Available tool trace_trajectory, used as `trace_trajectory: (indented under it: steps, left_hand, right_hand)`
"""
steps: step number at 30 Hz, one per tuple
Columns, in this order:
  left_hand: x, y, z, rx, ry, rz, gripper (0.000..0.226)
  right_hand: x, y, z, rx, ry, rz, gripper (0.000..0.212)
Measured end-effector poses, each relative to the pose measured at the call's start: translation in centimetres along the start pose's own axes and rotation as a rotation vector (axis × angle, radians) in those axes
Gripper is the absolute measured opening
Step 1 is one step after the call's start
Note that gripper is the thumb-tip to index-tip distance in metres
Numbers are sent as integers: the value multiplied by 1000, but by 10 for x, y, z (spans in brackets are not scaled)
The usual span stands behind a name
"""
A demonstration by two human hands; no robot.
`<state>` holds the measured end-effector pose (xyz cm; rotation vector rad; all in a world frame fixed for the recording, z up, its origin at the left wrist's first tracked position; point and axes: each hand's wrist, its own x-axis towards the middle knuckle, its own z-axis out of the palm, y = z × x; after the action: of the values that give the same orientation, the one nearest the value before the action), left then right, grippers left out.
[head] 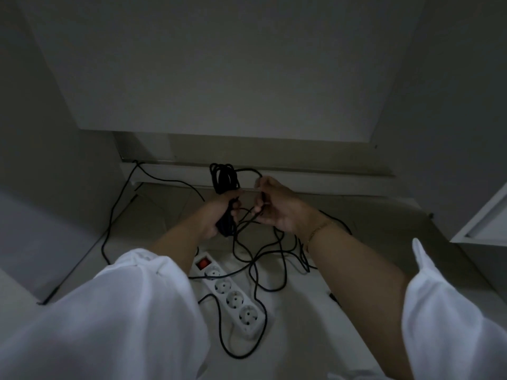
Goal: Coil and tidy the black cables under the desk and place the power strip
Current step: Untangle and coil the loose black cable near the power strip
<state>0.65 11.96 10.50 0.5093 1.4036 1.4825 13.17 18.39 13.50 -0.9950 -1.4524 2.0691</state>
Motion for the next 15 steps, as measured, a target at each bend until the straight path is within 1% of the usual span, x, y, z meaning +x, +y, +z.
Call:
trace_trajectory:
  steps: [3, 4, 5, 7, 10, 13, 15]
  left_hand:
    - [-3, 0, 3, 14, -12, -20, 21]
    - [-4, 1, 6, 22, -23, -13, 25]
    - [-5, 2, 9, 22, -29, -3, 29]
    - [-6, 5, 12, -2, -24, 23, 35]
    - [-6, 6, 9, -18, 15, 35, 44]
    - [-6, 4, 2, 52, 31, 21, 44]
    - [-8, 3, -2, 88, -8, 18, 39]
  right_hand:
    - [6, -1, 5, 237, 121, -55, 36]
    - [8, -1, 8, 251, 143, -61, 36]
    - [8, 0, 12, 202, 153, -63, 37]
    - [6, 1, 19, -30, 129, -65, 36]
    - [1, 3, 23, -358, 2, -80, 33]
    - [-3, 2, 20, -542, -89, -66, 29]
    - [-4, 1, 17, -652, -90, -42, 24]
